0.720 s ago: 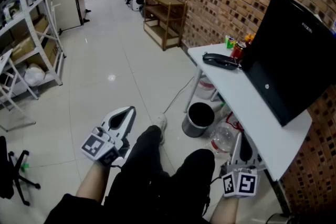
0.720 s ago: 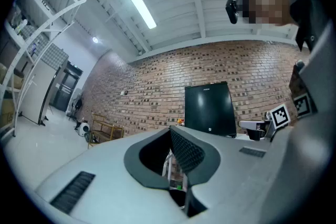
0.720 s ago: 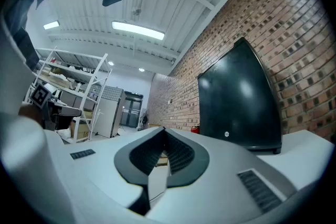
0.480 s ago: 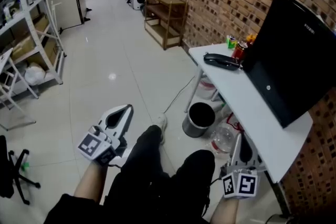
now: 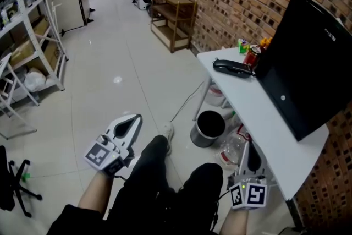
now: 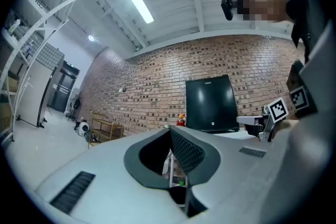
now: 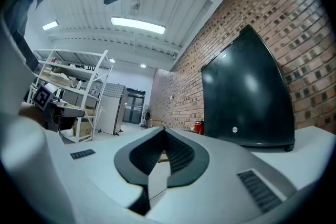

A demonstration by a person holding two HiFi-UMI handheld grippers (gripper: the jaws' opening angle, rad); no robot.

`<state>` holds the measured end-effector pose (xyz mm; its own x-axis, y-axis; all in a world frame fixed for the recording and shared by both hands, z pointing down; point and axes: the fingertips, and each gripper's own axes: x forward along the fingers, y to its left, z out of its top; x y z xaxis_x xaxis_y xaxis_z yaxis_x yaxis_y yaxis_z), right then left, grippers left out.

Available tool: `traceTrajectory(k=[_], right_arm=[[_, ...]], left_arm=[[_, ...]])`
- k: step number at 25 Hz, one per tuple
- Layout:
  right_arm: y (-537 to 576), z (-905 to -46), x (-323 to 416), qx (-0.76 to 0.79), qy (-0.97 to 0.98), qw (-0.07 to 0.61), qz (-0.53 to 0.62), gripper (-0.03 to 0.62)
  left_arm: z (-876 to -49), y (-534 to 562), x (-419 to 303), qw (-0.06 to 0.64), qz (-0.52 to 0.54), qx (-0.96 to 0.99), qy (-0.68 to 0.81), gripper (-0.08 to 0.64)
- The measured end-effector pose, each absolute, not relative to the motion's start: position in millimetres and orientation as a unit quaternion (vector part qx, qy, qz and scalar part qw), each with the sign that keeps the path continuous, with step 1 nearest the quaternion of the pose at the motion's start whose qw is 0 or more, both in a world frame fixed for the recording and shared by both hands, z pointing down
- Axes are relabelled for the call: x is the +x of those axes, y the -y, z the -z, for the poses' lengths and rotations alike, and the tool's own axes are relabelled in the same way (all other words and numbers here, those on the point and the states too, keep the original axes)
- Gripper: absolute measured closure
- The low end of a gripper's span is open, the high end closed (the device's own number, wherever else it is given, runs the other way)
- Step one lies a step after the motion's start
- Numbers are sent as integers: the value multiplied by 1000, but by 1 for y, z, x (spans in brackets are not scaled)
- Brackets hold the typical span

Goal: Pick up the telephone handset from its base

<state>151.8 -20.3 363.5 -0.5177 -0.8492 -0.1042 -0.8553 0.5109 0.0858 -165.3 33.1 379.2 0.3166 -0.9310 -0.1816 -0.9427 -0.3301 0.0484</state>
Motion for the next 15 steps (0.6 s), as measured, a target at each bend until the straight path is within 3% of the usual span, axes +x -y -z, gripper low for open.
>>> traceTrajectory(k=[15], right_arm=[[131,-367,104,-470,-879,-1,-77,582]], left_arm=[[-377,115,-143,55,-77,-844,-529,558]])
